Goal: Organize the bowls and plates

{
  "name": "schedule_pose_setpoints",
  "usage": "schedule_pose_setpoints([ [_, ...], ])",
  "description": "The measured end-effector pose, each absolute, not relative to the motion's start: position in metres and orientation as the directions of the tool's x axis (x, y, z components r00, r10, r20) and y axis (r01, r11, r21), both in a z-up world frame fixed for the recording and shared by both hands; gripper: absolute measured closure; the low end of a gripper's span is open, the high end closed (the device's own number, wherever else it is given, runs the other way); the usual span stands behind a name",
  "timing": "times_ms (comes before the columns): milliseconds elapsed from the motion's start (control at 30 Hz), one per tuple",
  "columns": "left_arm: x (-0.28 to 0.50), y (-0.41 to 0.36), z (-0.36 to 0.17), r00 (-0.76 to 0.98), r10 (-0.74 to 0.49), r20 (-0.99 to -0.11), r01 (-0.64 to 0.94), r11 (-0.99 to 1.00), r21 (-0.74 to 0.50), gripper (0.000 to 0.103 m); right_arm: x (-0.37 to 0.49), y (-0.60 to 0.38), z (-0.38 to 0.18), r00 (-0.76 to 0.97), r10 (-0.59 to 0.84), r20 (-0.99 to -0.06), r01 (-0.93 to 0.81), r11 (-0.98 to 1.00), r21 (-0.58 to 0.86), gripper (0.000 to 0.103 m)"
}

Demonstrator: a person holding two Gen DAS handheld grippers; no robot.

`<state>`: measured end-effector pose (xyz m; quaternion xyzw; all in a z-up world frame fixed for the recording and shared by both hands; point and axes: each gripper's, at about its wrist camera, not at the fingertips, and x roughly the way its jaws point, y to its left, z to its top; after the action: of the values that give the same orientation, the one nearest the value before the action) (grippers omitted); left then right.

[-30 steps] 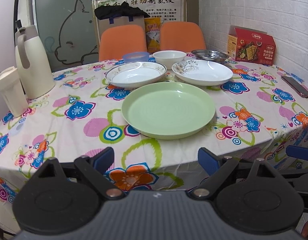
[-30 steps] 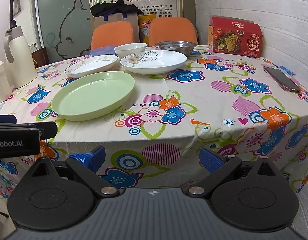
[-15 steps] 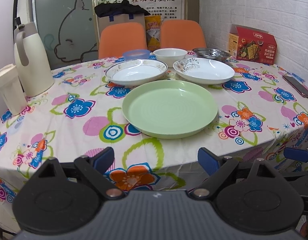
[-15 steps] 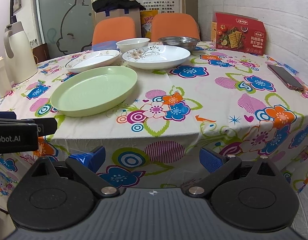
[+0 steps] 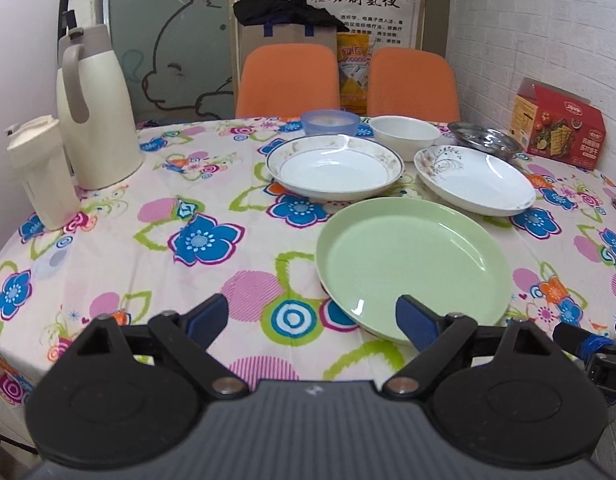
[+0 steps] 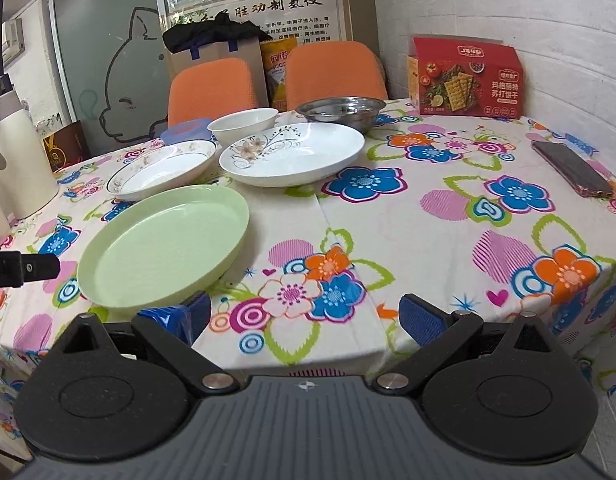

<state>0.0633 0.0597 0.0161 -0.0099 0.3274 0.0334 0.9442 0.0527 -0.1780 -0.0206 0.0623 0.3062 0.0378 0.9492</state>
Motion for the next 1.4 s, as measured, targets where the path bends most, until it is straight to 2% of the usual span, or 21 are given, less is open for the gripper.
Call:
schedule_pose_setpoints([
  [367, 0.140, 0.076, -0.010, 0.695, 0.013, -0.719, -0.069, 0.996, -0.049, 0.013, 0.127, -0.139, -0.032, 0.744, 0.235, -0.626, -0.195, 0.972, 0.133, 0.015],
  [567, 0.166, 0.072, -0.025, 0.677, -0.012, -0.735, -0.037, 0.998, -0.051, 0.013, 0.141, -0.123, -0.038, 0.753, 0.188, -0.631, -0.207, 0.977, 0.045, 0.015],
  [833, 0.166, 0.061, -0.027, 0.703, -0.064, -0.708, 0.042, 0.998, -0.049, 0.013, 0.137, -0.125, -0.045, 0.793, 0.218, -0.569, -0.240, 0.970, 0.038, 0.013],
  [1067, 0.164, 0.056, -0.029, 0.719, -0.104, -0.687, 0.092, 0.994, -0.055, 0.015, 0.139, -0.120, -0.045, 0.797, 0.224, -0.561, -0.247, 0.968, 0.035, 0.014],
  [1133, 0.162, 0.058, -0.029, 0.721, -0.110, -0.684, 0.099, 0.994, -0.056, 0.017, 0.138, -0.118, -0.044, 0.796, 0.235, -0.558, -0.265, 0.964, 0.028, 0.017],
  [1200, 0.161, 0.059, -0.028, 0.717, -0.123, -0.686, 0.113, 0.992, -0.059, 0.022, 0.138, -0.117, -0.044, 0.788, 0.257, -0.560, -0.286, 0.957, 0.037, 0.017],
  [1233, 0.159, 0.059, -0.026, 0.720, -0.130, -0.681, 0.123, 0.991, -0.059, 0.033, 0.137, -0.116, -0.044, 0.781, 0.275, -0.561, -0.305, 0.951, 0.042, 0.018],
  [1300, 0.156, 0.058, -0.024, 0.722, -0.150, -0.675, 0.147, 0.987, -0.062, 0.045, 0.133, -0.106, -0.043, 0.763, 0.316, -0.564, -0.358, 0.933, 0.038, 0.019],
  [1400, 0.156, 0.060, -0.024, 0.730, -0.137, -0.670, 0.132, 0.990, -0.060, 0.047, 0.131, -0.100, -0.044, 0.770, 0.302, -0.562, -0.342, 0.939, 0.036, 0.019],
])
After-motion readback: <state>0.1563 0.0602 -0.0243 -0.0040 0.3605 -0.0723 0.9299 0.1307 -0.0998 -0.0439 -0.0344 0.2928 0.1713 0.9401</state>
